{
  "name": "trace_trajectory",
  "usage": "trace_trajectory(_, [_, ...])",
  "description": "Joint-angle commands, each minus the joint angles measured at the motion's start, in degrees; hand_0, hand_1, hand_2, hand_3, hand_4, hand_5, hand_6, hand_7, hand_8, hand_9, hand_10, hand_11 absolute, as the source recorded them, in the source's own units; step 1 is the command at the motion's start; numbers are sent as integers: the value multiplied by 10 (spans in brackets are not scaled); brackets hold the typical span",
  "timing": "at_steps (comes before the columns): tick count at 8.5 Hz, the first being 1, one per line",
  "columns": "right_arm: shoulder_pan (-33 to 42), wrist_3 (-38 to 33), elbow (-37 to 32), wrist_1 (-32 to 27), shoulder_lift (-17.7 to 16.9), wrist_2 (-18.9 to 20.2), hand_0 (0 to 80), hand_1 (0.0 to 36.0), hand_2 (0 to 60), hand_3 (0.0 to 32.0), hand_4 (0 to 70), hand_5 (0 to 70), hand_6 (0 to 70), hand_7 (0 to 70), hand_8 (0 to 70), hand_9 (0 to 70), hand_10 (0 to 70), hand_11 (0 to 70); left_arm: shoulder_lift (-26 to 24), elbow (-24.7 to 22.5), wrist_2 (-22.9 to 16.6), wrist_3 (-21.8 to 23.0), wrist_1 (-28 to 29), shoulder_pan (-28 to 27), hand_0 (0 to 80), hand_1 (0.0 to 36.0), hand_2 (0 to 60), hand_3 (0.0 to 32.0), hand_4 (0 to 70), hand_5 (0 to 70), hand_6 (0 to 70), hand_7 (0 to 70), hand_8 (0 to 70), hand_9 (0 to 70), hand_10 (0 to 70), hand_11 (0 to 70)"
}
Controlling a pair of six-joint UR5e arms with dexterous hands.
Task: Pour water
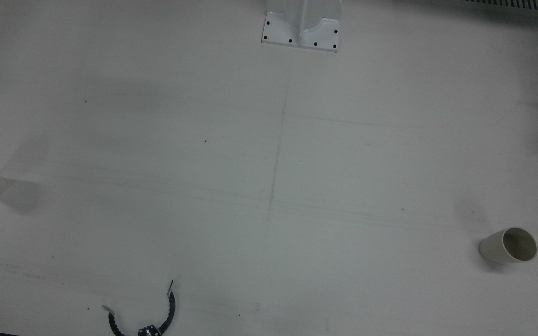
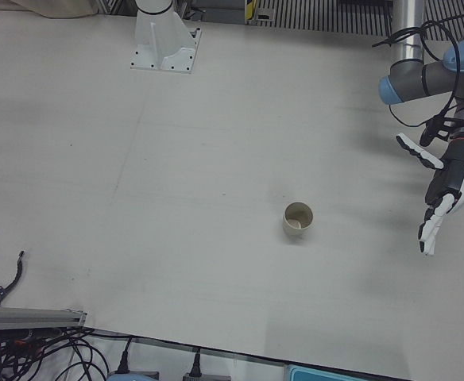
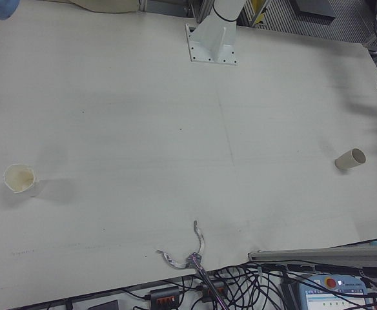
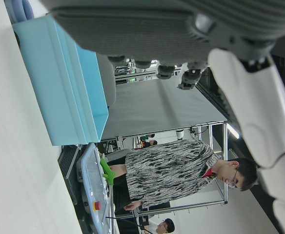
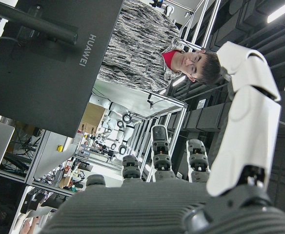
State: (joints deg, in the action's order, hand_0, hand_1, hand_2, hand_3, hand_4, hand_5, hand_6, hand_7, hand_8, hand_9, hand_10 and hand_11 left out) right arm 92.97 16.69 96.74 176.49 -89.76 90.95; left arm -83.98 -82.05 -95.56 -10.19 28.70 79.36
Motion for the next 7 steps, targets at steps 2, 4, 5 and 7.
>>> trace_trajectory(2, [-54, 16, -78, -23, -8, -3, 520, 235, 248, 0, 81, 71, 173, 218, 64, 104, 0, 0, 10, 76, 12, -97, 65, -63, 568, 127, 0, 0, 180, 0, 69, 34, 3, 0, 28, 64])
trace_trajectory(4, [-73, 21, -139, -75, -2, -3, 522, 242, 228, 0, 0, 74, 143, 147, 50, 77, 0, 0, -18, 111, 76, -96, 77, -139, 514, 76, 0, 0, 204, 0, 73, 32, 4, 0, 3, 21])
trace_trajectory(5, [-73, 22, -140, -75, -2, -3, 525, 245, 238, 0, 6, 74, 150, 166, 51, 81, 0, 0, -30, 116, 104, -97, 72, -171, 504, 65, 0, 0, 223, 0, 75, 34, 5, 0, 0, 13])
trace_trajectory(7, [-73, 21, -140, -75, -2, -3, 527, 248, 239, 0, 4, 75, 153, 171, 51, 80, 0, 0, -70, 137, 118, -97, 48, -206, 539, 109, 0, 0, 238, 0, 77, 42, 5, 0, 5, 25])
